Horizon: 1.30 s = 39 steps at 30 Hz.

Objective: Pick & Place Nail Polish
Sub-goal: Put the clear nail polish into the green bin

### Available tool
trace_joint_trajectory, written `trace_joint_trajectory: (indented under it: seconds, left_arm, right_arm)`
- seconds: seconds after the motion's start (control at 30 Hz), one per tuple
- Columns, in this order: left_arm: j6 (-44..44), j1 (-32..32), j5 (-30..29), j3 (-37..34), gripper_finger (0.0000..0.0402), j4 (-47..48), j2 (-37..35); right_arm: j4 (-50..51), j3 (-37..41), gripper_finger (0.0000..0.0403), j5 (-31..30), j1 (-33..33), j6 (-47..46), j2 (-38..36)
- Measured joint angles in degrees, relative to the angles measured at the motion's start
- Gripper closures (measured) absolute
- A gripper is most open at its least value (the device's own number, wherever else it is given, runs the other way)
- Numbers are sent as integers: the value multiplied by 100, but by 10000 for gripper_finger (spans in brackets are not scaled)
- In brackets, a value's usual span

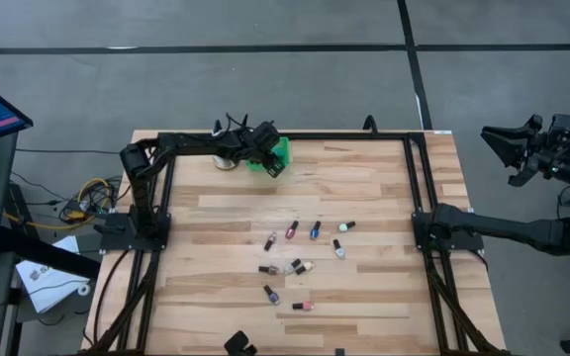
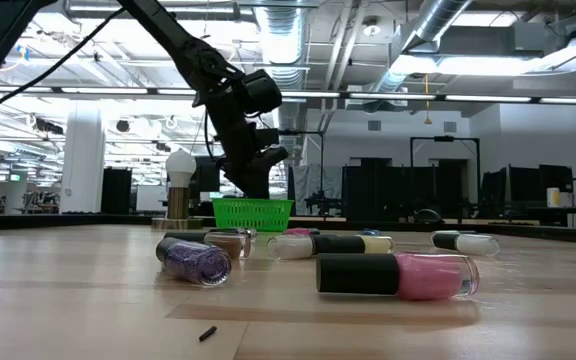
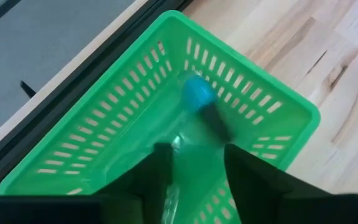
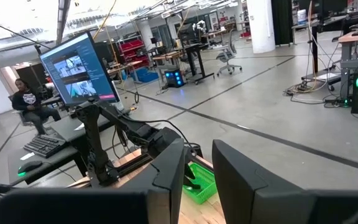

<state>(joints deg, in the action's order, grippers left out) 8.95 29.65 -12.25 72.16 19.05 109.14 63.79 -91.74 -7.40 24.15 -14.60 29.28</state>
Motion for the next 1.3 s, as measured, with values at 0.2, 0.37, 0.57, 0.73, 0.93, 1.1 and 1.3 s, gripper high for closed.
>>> trace_joint_trajectory:
  seconds: [0.2, 0.37, 0.57, 0.73, 0.93, 1.1, 1.3]
  left_arm:
    - [-11, -14, 562, 0, 202, 92, -343]
    - [-10, -290, 1168, 9, 178, 452, -1304]
    - [-645, -1392, 1377, 14, 170, 1630, -2602]
    - [-219, -2480, 743, 15, 170, 1986, -3043]
    - [637, -3369, 507, -233, 147, 2018, -2667]
    - [1185, -3738, 501, -550, 127, 1982, -2086]
    - [1841, -3992, 467, -654, 119, 1795, -1336]
  right_arm:
    - [4, 0, 327, 0, 1, 1, 2]
    - [6, 0, 327, 1, -1, 4, 1]
    - [150, 0, 327, 1, -7, 6, 2]
    - [383, 4, 327, 4, -10, 15, 2]
    - [396, 4, 327, 4, -11, 15, 2]
    - [398, 4, 327, 4, -11, 17, 2]
    - [412, 4, 327, 7, -9, 9, 2]
